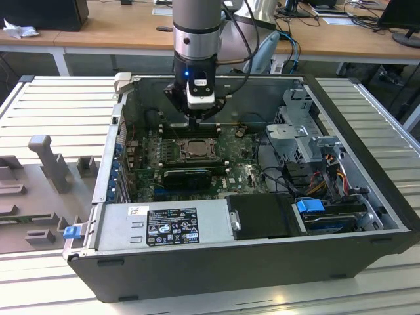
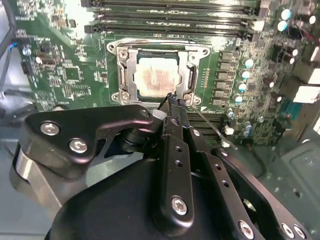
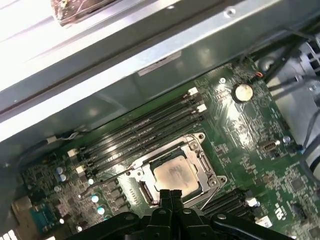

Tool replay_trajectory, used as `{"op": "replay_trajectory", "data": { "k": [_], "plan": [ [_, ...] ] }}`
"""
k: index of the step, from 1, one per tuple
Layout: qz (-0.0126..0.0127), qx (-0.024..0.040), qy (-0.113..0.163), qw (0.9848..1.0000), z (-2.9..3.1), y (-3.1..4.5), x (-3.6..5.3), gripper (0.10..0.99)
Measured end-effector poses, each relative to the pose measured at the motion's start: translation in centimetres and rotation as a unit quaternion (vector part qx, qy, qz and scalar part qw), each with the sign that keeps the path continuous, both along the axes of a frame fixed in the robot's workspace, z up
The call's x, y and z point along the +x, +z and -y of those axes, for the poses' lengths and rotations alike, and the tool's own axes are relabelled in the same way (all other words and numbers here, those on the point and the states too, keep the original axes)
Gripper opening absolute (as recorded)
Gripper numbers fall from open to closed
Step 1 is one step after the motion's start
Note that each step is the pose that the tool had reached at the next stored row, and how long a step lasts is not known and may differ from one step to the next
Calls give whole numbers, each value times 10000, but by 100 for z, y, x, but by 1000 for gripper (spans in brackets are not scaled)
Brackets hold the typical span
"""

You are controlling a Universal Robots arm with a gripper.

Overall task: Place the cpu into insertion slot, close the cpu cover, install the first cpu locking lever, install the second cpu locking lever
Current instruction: 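Install the first cpu locking lever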

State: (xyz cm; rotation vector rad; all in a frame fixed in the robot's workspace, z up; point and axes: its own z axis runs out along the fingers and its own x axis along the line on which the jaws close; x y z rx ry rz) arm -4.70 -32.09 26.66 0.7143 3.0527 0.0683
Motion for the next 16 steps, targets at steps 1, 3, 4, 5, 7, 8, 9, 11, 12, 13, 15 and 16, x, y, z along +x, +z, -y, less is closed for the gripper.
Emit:
{"op": "replay_trajectory", "data": {
  "k": [1,3,4,5,7,8,9,11,12,13,15,16],
  "plan": [
    [6,0,78,10000,0,-1,0,106],
    [20,0,285,9996,0,-3,0,106],
    [24,1,371,9993,0,-5,0,106],
    [28,1,477,9989,0,-6,0,106],
    [33,1,801,9968,0,-9,0,106],
    [33,2,958,9954,0,-11,0,106],
    [33,2,1039,9946,0,-11,0,106],
    [33,3,1313,9913,0,-14,0,106],
    [33,3,1451,9894,0,-15,0,106],
    [33,4,1579,9874,0,-17,0,106],
    [33,5,1800,9837,0,-20,0,106],
    [33,5,1896,9819,0,-22,0,106]
  ]
}}
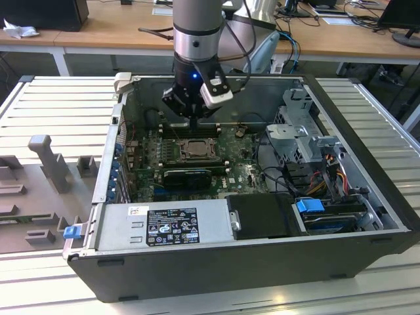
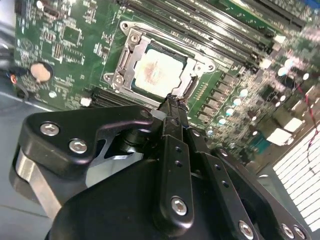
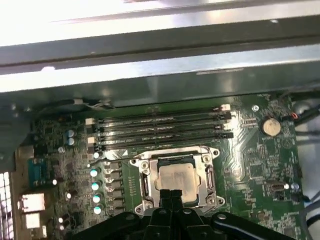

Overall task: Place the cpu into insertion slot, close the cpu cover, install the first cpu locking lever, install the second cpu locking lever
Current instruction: 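Install the first cpu locking lever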

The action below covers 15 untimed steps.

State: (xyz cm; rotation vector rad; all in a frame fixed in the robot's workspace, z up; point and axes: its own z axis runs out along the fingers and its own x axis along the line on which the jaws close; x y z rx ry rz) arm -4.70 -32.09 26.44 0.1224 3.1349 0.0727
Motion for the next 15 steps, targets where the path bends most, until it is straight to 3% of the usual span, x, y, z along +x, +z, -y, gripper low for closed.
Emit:
{"op": "replay_trajectory", "data": {
  "k": [6,15],
  "plan": [
    [0,-1,462,9989,0,-16,-28,106],
    [0,0,475,9989,-14,-43,-449,106]
  ]
}}
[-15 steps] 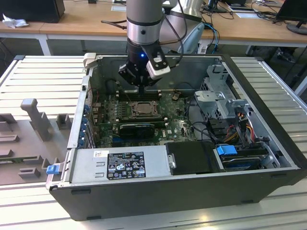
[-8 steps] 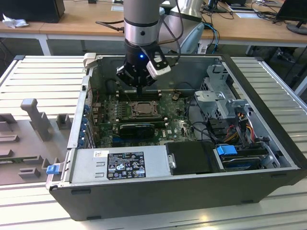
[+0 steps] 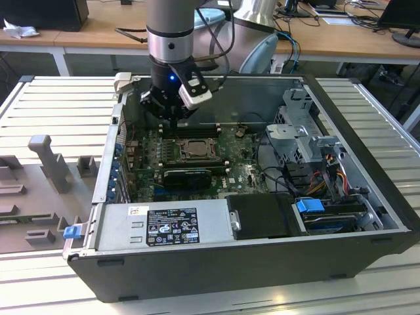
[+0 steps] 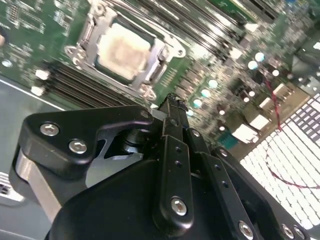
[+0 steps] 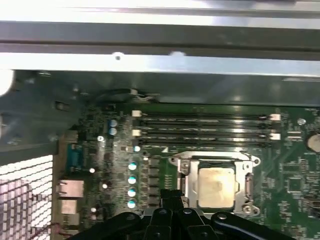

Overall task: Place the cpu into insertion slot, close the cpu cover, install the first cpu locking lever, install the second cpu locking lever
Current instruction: 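Install the first cpu locking lever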

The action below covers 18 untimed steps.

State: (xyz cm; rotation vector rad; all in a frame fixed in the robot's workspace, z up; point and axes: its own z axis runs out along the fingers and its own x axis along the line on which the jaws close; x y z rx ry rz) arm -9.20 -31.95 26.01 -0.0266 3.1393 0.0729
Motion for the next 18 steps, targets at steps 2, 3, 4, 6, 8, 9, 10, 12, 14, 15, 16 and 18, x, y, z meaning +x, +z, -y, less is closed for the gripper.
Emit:
{"op": "replay_trajectory", "data": {
  "k": [2,3,4,6,8,9,10,12,14,15,16,18],
  "plan": [
    [0,0,2,10000,-15,-4,-78,106],
    [0,0,3,10000,-21,-5,-101,106],
    [0,-1,4,10000,-30,-6,-123,106],
    [0,0,3,10000,-46,-9,-160,106],
    [-1,0,5,10000,-64,-14,-188,106],
    [0,0,7,10000,-76,-17,-203,106],
    [-1,-1,8,10000,-88,-20,-216,106],
    [0,0,10,10000,-118,-30,-239,106],
    [0,0,18,10000,-198,-50,-256,106],
    [-1,-1,22,10000,-244,-58,-258,106],
    [-1,-1,23,10000,-274,-62,-258,106],
    [0,0,24,10000,-330,-68,-258,106]
  ]
}}
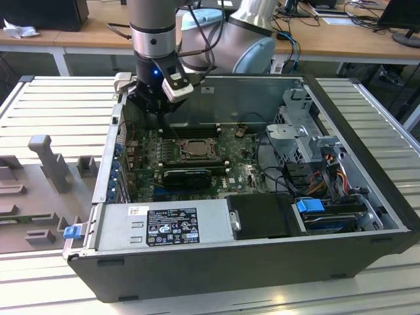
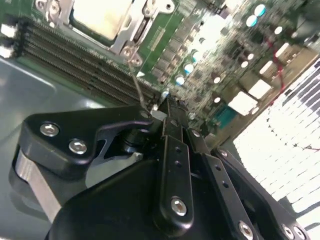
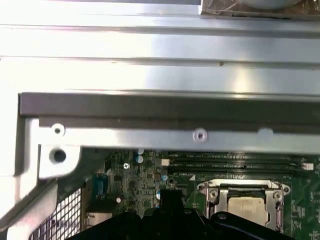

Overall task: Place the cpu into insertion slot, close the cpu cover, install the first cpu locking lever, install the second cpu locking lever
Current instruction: 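Install the first cpu locking lever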

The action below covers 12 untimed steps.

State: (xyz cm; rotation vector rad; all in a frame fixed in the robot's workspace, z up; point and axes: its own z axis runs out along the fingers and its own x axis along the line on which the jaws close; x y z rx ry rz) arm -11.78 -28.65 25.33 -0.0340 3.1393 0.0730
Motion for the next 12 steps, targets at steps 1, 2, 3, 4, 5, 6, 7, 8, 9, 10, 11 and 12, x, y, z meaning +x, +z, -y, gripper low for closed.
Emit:
{"op": "replay_trajectory", "data": {
  "k": [1,2,3,4,5,6,7,8,9,10,11,12],
  "plan": [
    [-1,-1,0,10000,-22,-1,0,106],
    [-1,-1,2,10000,-33,-4,28,106],
    [-1,-1,1,10000,-34,-4,53,106],
    [-1,-1,0,10000,-34,-5,83,106],
    [-1,-1,1,10000,-34,-6,139,106],
    [-1,-2,1,10000,-34,-6,180,106],
    [-2,-2,1,10000,-34,-9,254,106],
    [-1,-1,1,10000,-34,-12,311,106],
    [-2,-1,1,10000,-34,-15,364,106],
    [-4,-2,0,10000,-34,-25,452,106],
    [-3,-2,2,10000,-34,-34,501,106],
    [-3,-1,1,10000,-34,-43,544,106]
  ]
}}
